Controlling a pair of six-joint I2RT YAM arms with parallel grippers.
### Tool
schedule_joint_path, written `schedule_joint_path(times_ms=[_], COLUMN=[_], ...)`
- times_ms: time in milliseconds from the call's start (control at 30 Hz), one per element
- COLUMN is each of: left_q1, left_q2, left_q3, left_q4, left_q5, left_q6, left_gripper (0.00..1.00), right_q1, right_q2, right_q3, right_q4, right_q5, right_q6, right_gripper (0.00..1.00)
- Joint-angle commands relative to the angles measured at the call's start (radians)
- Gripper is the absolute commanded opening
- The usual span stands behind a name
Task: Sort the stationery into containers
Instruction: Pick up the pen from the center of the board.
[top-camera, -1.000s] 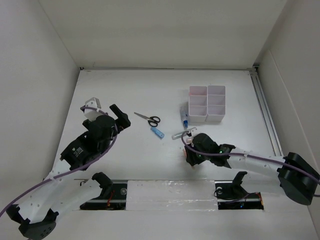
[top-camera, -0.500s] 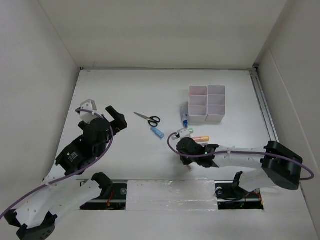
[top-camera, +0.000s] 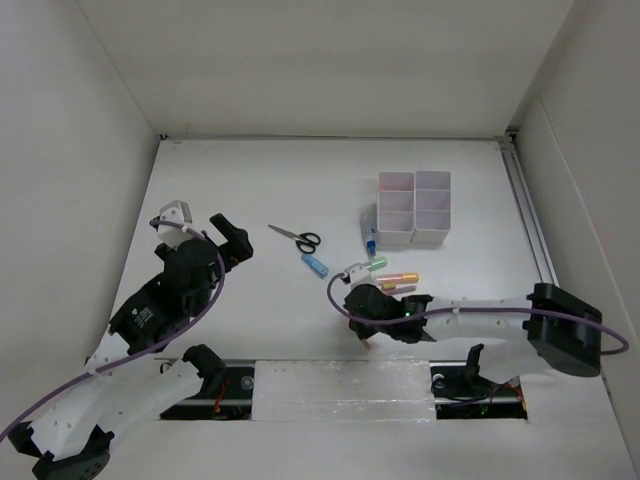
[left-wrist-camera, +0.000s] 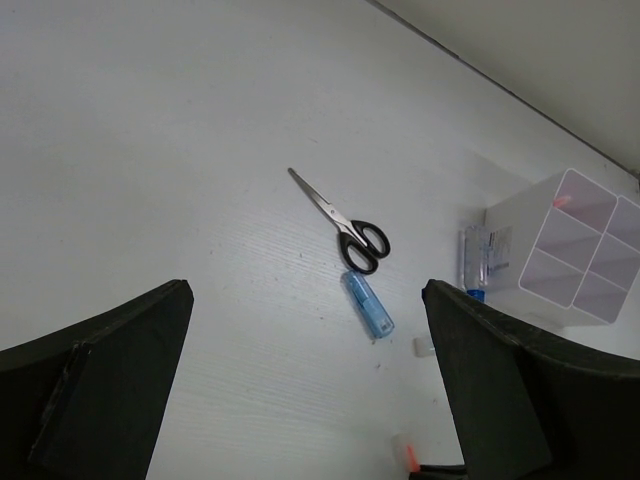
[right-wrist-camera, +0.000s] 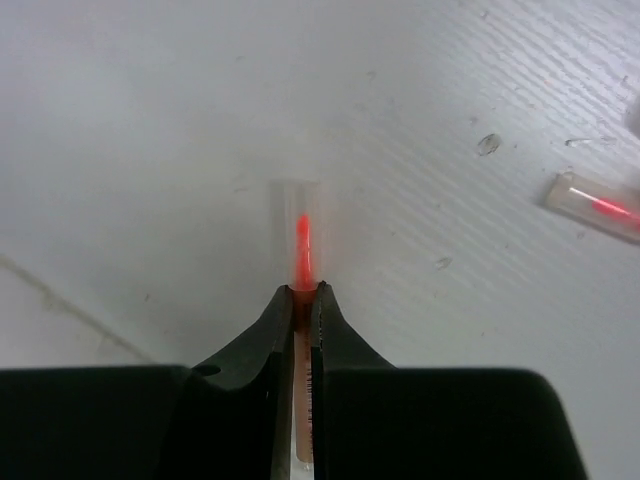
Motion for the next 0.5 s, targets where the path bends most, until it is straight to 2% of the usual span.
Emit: schedule_joint_path(times_ms=[0, 67, 300, 333, 433, 467], left_q1=[-0.005, -0.005, 0.015, 0.024, 0.024, 0.024], left_q2=[-0.004, -0.004, -0.013, -0.024, -0.044, -0.044], left_q3=[-0.01, -0.01, -0.019, -0.019, -0.03, -0.03], left_q4=[0.027, 0.027, 0.048, 0.057, 0.079, 0.079], left_q5=[-0.004, -0.004, 0.016, 0.028, 0.037, 0.037], left_q6=[0.02, 0.02, 0.039, 0.039, 0.054, 0.063], left_gripper=[1.0, 1.0, 1.0, 1.0, 1.0, 1.0], right_q1=[-0.003, -0.057, -0.399, -0.482, -0.616, -0.688], right_q2=[-0.142, -0.226, -0.365, -0.365, -0.338, -0.319], right_q3=[0.021, 0.052, 0.164, 0.173, 0.202, 0.227], right_q4=[0.009, 0.023, 0.175, 0.263, 0.395, 0.473], right_q5=[-0.023, -0.032, -0.318, -0.413, -0.636, -0.755], right_q6=[-0.042, -0.147, -0.52, -0.557, -0.697, -0.735], right_gripper=[0.0, 0.0, 0.0, 0.0, 0.0, 0.0])
